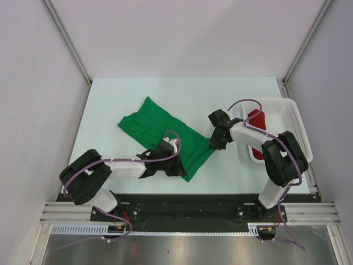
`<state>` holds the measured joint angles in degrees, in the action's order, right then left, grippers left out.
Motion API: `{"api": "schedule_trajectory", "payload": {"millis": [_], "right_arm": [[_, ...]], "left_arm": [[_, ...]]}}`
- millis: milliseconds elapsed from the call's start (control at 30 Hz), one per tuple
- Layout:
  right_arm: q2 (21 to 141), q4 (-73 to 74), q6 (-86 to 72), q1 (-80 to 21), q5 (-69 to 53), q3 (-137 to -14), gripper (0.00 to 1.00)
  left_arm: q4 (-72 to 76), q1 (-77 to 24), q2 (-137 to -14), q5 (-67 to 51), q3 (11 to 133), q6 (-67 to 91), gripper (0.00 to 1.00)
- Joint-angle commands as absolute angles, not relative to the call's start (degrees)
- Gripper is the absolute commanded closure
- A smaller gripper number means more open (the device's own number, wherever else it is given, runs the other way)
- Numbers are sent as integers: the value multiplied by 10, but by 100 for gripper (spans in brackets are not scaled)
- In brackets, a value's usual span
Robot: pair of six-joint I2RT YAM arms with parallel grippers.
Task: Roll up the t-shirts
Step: Roll the T-shirt to the center of the board.
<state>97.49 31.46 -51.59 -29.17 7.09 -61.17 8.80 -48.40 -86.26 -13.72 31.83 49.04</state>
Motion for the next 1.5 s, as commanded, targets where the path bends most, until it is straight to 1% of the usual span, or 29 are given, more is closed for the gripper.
{"api": "schedule_trajectory", "payload": {"millis": [0, 100, 133, 200, 367, 467, 500, 567, 600, 700, 767, 900, 1100, 1167, 1267, 1467], "right_arm": [[998, 316, -511, -287, 79, -649, 81], [1004, 323, -513, -287, 74, -659, 81], [1005, 330, -515, -288, 70, -667, 83], [998, 347, -515, -290, 76, -672, 85], [977, 371, -506, -290, 111, -672, 81], [976, 379, -497, -290, 120, -672, 73], [974, 380, -493, -289, 121, -672, 66], [969, 384, -483, -293, 133, -672, 62], [963, 386, -479, -297, 141, -672, 57], [926, 385, -465, -310, 170, -666, 52], [902, 373, -461, -313, 177, -657, 45], [855, 330, -447, -309, 159, -606, 46], [848, 309, -417, -309, 148, -586, 48], [850, 294, -409, -307, 138, -578, 47], [856, 278, -389, -302, 129, -576, 43], [876, 249, -363, -287, 101, -576, 42]], "left_arm": [[76, -477, -859, -125, 321, 472, 100], [76, -476, -856, -127, 321, 468, 100], [76, -476, -854, -130, 320, 466, 100], [79, -476, -853, -137, 320, 459, 100], [76, -476, -841, -142, 320, 454, 100], [77, -476, -839, -139, 318, 455, 100], [77, -476, -838, -139, 317, 456, 100], [76, -476, -836, -134, 317, 459, 100], [76, -476, -836, -132, 317, 461, 100], [76, -476, -838, -131, 320, 462, 100], [76, -476, -838, -131, 323, 464, 100], [76, -476, -839, -130, 323, 465, 100], [71, -476, -837, -130, 322, 464, 100], [67, -475, -837, -130, 323, 463, 100], [61, -475, -836, -129, 327, 461, 100], [54, -475, -831, -127, 330, 459, 100]]}}
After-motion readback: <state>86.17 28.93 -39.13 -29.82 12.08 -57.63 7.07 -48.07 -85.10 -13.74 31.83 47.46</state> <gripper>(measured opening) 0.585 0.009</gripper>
